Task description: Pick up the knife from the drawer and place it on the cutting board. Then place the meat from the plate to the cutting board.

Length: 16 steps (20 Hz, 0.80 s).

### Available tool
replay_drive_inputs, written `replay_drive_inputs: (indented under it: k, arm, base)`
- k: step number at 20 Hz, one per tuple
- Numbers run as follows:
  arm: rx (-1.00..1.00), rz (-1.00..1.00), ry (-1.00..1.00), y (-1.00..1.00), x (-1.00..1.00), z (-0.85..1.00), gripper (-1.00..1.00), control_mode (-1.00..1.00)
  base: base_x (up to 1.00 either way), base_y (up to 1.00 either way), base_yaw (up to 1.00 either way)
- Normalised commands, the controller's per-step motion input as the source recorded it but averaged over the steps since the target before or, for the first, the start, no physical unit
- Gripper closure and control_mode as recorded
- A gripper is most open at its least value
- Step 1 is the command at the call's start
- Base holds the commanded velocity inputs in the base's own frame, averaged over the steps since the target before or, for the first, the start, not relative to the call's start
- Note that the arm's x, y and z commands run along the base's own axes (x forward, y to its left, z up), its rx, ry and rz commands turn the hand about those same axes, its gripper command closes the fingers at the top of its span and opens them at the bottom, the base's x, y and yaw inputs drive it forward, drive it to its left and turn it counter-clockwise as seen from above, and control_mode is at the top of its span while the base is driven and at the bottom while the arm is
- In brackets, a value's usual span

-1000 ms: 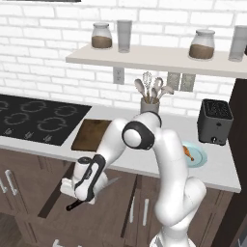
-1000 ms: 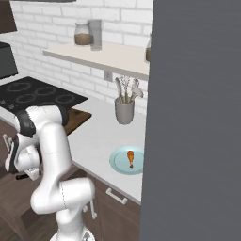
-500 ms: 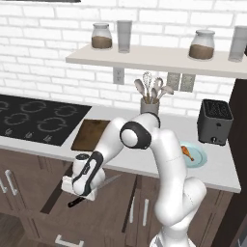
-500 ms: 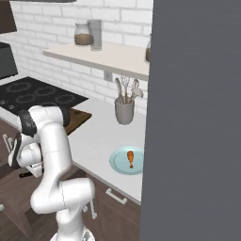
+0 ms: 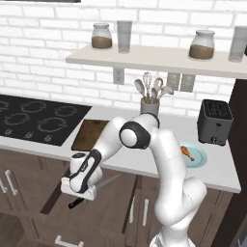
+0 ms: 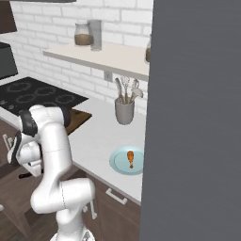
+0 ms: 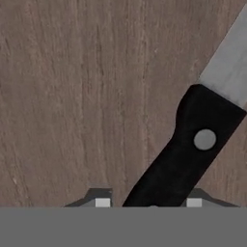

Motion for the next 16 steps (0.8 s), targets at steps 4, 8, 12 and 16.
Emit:
replay_drive_inputs:
  k: [4, 8, 12, 16]
  arm:
    - [0.01, 0.00, -0.01, 0.00, -0.83, 0.27, 1.00, -1.00]
    - [0.05, 0.00, 0.00, 0.00, -0.66, 0.95, 1.00, -1.00]
    - [0.00, 0.00, 0.07, 0.00, -0.28, 1.00, 1.00, -1.00]
    - [0.02, 0.00, 0.27, 0.10, -0.50, 1.00, 1.00, -1.00]
  base:
    - [0.00, 0.00, 0.00]
    - [0.00, 0.00, 0.00]
    - [0.00, 0.00, 0.00]
    - [0.00, 0.00, 0.00]
